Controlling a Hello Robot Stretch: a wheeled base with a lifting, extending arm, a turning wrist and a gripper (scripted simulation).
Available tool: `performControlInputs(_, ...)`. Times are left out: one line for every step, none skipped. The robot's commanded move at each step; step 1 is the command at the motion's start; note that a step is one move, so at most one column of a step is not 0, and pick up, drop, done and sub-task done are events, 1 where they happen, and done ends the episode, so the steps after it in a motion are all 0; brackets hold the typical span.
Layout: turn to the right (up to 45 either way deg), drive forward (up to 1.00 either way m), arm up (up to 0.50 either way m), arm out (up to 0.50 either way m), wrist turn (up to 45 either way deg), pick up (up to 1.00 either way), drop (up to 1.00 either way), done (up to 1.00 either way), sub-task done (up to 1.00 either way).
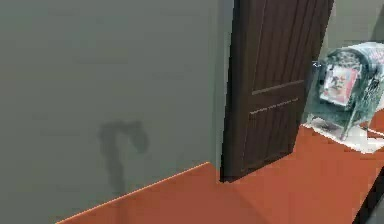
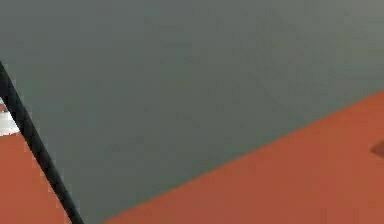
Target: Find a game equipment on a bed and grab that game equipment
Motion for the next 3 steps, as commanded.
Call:
performControlInputs(45.0,0.0,0.0,0.0,0.0,0.0,0.0,0.0,0.0)
performControlInputs(45.0,0.0,0.0,0.0,0.0,0.0,0.0,0.0,0.0)
performControlInputs(45.0,0.0,0.0,0.0,0.0,0.0,0.0,0.0,0.0)
